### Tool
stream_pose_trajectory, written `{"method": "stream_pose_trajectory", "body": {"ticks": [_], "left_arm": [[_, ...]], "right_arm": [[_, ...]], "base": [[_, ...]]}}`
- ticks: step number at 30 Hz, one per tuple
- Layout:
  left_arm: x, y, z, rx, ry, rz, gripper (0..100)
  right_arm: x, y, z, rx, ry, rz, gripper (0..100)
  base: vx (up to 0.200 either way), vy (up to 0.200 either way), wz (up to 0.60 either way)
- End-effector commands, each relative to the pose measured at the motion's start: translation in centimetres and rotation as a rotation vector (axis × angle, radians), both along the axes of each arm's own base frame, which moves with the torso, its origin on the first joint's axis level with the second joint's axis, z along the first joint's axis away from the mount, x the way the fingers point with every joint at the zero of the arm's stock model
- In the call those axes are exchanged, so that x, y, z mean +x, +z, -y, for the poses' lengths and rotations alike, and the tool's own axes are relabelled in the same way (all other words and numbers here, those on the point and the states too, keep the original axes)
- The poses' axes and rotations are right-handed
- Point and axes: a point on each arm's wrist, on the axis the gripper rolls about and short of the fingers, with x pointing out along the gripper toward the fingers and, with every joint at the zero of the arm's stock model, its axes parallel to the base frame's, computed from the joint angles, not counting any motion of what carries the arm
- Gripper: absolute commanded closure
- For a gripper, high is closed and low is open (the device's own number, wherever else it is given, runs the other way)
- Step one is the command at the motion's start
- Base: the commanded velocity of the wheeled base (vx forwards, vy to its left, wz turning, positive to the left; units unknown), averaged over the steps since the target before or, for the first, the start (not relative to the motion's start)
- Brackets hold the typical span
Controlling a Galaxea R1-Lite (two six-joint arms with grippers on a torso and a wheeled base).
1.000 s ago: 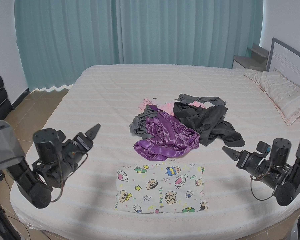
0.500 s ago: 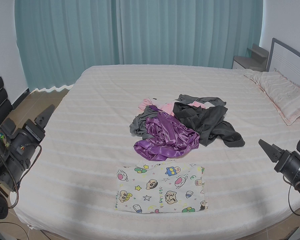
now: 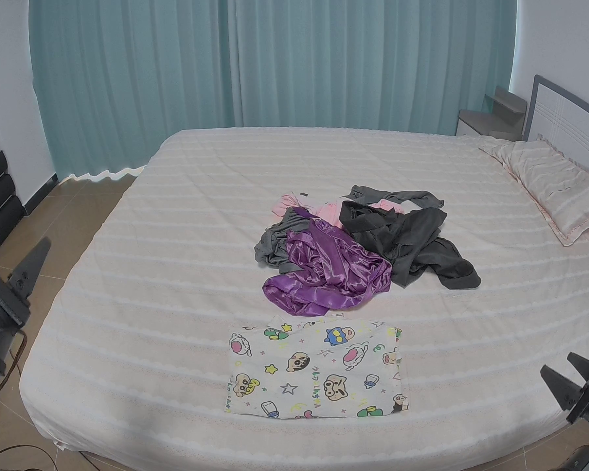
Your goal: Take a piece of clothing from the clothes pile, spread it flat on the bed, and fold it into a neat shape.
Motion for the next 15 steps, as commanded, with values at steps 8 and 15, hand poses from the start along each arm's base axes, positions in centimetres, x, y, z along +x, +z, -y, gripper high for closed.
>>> {"method": "stream_pose_trajectory", "body": {"ticks": [8, 15], "left_arm": [[-11.6, -4.7, -2.7, 0.377, 0.247, 0.085, 0], [-13.2, -6.0, -2.6, 0.498, 0.392, 0.088, 0]], "right_arm": [[-7.0, -3.1, 0.9, -0.335, -0.177, 0.213, 0], [-7.1, -3.4, 0.8, -0.401, -0.134, 0.257, 0]], "base": [[0.0, 0.0, 0.0], [0.0, 0.0, 0.0]]}}
